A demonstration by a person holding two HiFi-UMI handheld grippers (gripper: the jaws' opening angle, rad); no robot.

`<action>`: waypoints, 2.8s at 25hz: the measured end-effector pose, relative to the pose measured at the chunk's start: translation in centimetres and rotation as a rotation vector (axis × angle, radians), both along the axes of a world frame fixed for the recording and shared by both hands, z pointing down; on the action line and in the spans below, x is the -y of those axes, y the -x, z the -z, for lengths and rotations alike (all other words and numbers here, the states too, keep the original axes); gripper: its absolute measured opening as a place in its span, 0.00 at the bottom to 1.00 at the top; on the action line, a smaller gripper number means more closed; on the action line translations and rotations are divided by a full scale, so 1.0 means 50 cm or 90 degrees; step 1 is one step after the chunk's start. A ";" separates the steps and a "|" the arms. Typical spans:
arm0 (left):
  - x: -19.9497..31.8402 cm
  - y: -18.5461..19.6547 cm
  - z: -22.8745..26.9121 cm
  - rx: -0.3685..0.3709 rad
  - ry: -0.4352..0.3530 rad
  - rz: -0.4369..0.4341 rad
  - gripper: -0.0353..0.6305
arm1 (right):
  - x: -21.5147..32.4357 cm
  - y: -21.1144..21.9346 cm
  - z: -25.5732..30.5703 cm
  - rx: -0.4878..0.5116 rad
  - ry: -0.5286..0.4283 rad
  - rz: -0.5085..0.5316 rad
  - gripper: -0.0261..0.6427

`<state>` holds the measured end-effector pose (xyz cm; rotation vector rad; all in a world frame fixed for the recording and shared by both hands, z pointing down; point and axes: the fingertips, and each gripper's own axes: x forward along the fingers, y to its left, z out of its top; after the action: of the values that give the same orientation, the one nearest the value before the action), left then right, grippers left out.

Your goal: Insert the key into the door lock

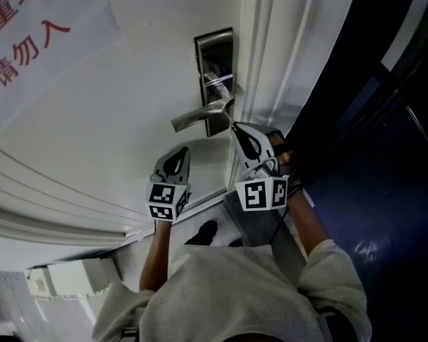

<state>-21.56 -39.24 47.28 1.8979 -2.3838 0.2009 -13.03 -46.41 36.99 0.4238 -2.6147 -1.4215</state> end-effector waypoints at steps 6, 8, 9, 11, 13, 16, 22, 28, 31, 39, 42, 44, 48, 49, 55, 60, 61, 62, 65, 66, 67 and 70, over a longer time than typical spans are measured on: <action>-0.002 -0.002 -0.004 -0.002 0.003 -0.002 0.08 | -0.010 0.011 -0.005 -0.049 -0.156 0.002 0.08; -0.004 -0.002 -0.005 -0.002 0.004 -0.001 0.08 | -0.011 0.012 -0.005 -0.060 -0.182 0.009 0.08; -0.005 -0.002 -0.006 -0.001 0.004 -0.001 0.08 | -0.011 0.012 -0.006 -0.066 -0.191 0.013 0.08; -0.007 -0.001 -0.008 -0.002 0.005 0.000 0.08 | -0.011 0.012 -0.010 -0.079 -0.208 0.018 0.08; -0.008 -0.002 -0.010 -0.003 0.005 0.000 0.08 | -0.008 0.014 -0.014 -0.089 -0.228 0.015 0.08; -0.011 -0.003 -0.011 -0.004 0.007 0.000 0.08 | -0.004 0.016 -0.018 -0.100 -0.252 0.010 0.08; -0.009 -0.008 -0.009 -0.004 0.006 -0.002 0.08 | 0.000 0.026 -0.022 -0.109 -0.275 0.000 0.08; -0.012 -0.009 -0.013 -0.008 0.007 0.000 0.08 | -0.001 0.031 -0.022 -0.106 -0.289 -0.004 0.08; -0.007 -0.013 -0.016 -0.012 0.006 -0.005 0.08 | 0.001 0.032 -0.023 -0.111 -0.311 -0.014 0.08; -0.002 -0.016 -0.018 -0.023 0.000 -0.005 0.08 | 0.006 0.073 -0.024 -0.126 -0.331 -0.035 0.08; -0.006 -0.008 -0.016 -0.022 -0.001 0.000 0.08 | 0.008 0.080 -0.024 -0.117 -0.337 -0.036 0.08; -0.007 -0.006 -0.018 -0.022 0.001 -0.001 0.08 | 0.008 0.082 -0.024 -0.110 -0.340 -0.037 0.08; -0.005 -0.008 -0.020 -0.022 0.003 -0.005 0.08 | 0.012 0.095 -0.026 -0.115 -0.342 -0.042 0.08; -0.003 -0.009 -0.019 -0.021 0.003 -0.007 0.08 | 0.013 0.097 -0.026 -0.115 -0.340 -0.042 0.08; 0.006 -0.013 -0.023 -0.022 0.011 -0.015 0.08 | 0.016 0.099 -0.025 -0.106 -0.338 -0.044 0.08; 0.006 -0.016 -0.029 -0.027 0.018 -0.016 0.08 | 0.016 0.099 -0.031 -0.108 -0.340 -0.038 0.09; 0.006 -0.017 -0.027 -0.027 0.016 -0.016 0.08 | 0.016 0.099 -0.033 -0.112 -0.338 -0.036 0.09; 0.006 -0.018 -0.026 -0.026 0.015 -0.017 0.08 | 0.015 0.098 -0.037 -0.118 -0.336 -0.033 0.10; 0.007 -0.021 -0.020 -0.021 0.014 -0.017 0.08 | 0.014 0.097 -0.052 -0.146 -0.325 -0.026 0.20; 0.008 -0.022 -0.019 -0.020 0.014 -0.018 0.08 | 0.013 0.097 -0.056 -0.152 -0.324 -0.025 0.23; 0.009 -0.024 -0.018 -0.019 0.015 -0.018 0.08 | 0.012 0.097 -0.057 -0.156 -0.324 -0.025 0.24; 0.012 -0.034 -0.018 -0.019 0.015 -0.022 0.08 | 0.006 0.088 -0.052 -0.148 -0.326 -0.024 0.25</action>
<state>-19.85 -39.85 48.18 1.9184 -2.3207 0.2001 -17.45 -46.72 39.59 0.3299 -2.0363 -1.9893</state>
